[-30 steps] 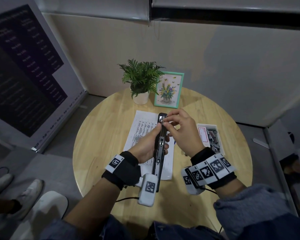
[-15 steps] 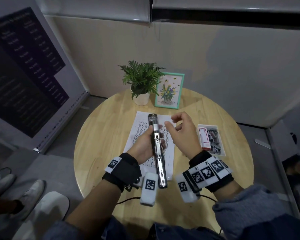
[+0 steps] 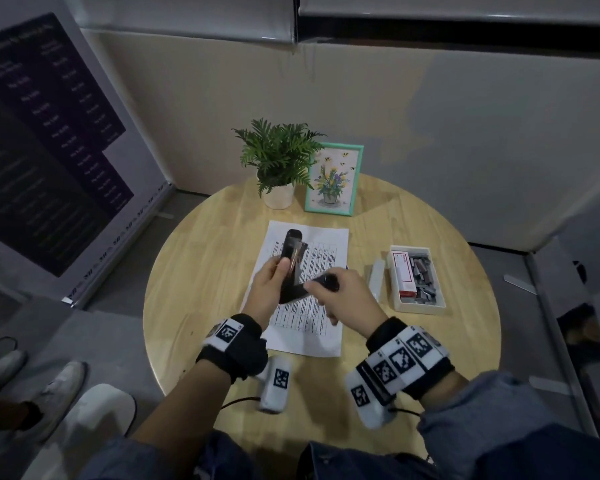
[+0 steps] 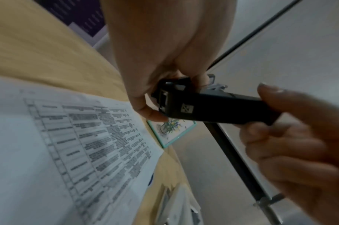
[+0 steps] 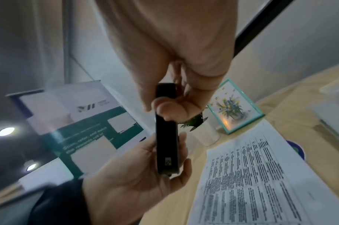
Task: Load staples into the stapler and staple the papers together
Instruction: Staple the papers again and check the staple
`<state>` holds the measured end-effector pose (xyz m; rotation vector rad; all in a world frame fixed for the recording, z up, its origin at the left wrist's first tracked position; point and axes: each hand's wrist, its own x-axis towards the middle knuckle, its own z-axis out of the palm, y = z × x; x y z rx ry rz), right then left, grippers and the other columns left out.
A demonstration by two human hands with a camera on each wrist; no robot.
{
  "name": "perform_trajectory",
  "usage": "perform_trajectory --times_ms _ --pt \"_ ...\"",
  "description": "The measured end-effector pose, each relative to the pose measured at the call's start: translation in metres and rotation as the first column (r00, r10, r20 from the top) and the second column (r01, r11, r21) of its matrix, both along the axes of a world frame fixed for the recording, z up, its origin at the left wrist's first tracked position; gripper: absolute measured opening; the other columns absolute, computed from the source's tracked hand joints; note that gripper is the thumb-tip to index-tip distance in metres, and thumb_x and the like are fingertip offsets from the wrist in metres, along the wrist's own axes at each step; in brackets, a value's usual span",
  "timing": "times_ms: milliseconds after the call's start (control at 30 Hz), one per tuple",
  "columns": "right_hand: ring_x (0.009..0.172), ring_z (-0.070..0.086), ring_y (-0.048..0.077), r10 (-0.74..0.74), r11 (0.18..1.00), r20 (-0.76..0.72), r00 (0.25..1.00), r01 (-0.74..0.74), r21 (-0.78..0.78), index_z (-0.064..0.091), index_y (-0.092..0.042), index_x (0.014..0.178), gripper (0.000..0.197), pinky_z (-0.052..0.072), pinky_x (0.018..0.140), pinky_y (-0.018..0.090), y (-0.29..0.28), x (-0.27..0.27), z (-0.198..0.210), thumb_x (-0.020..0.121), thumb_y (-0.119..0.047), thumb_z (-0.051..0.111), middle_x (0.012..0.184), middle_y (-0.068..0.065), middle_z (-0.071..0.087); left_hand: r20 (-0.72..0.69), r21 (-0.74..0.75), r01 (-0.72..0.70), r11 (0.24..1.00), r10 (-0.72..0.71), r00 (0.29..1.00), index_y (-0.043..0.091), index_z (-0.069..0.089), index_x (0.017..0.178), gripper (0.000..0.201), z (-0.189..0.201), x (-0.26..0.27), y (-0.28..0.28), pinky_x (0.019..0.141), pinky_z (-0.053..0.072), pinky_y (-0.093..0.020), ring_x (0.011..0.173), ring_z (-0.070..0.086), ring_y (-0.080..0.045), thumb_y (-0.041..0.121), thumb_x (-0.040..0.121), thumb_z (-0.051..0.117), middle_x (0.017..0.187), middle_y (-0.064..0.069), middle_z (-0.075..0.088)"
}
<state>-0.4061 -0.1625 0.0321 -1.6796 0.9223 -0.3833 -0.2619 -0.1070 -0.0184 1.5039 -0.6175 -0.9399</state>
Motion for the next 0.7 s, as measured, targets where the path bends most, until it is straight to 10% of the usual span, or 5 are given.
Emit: perform_trajectory --times_ms 167,333,467,700 --pt "0.072 0.057 0.019 -0.163 0.980 -0.029 0.986 0.158 -0.120 0.059 -0.006 0.085 0.043 0.046 0.065 0.034 -0.022 0.013 -0.003 0.085 -0.049 0.056 0.081 0.005 0.060 -0.142 -0.018 0.133 0.991 -0.134 0.981 0.016 0.046 0.086 0.019 0.006 -0.012 -0.006 0.052 0.046 -0.025 0.061 0.059 -0.013 0.026 0.101 0.039 0.081 -0.005 0.059" --pt "0.083 0.055 0.004 -0.163 0.986 0.055 0.985 0.160 0.051 0.044 -0.010 0.113 0.039 0.044 0.071 0.013 -0.016 0.026 -0.003 0.094 -0.044 0.043 0.089 -0.008 0.053 -0.144 0.045 0.301 0.953 -0.292 0.946 0.012 0.052 0.108 0.025 0.010 -0.021 -0.013 0.079 0.053 -0.036 0.092 0.062 -0.021 0.027 0.102 0.033 0.103 -0.007 0.062" --pt "0.094 0.058 0.018 -0.237 0.962 0.074 0.969 0.224 0.154 0.051 -0.014 0.108 0.035 0.048 0.093 0.039 -0.021 0.024 -0.020 0.092 -0.045 0.047 0.092 -0.002 0.058 0.123 0.203 0.418 0.886 -0.446 0.886 0.009 0.062 0.115 0.025 -0.001 0.001 -0.013 0.082 0.044 -0.018 0.099 0.059 -0.012 0.016 0.098 0.045 0.109 -0.004 0.065" --pt "0.080 0.057 0.022 -0.371 0.776 -0.202 0.906 0.422 0.469 0.058 -0.018 0.092 0.093 0.047 0.086 0.039 -0.017 0.008 -0.060 0.051 -0.095 0.026 0.086 0.003 0.060 0.549 0.623 -0.107 0.775 -0.336 0.765 0.014 0.053 0.125 0.043 -0.062 0.063 -0.005 0.103 0.040 -0.043 0.118 0.052 -0.033 0.036 0.088 0.058 0.130 -0.013 0.057"
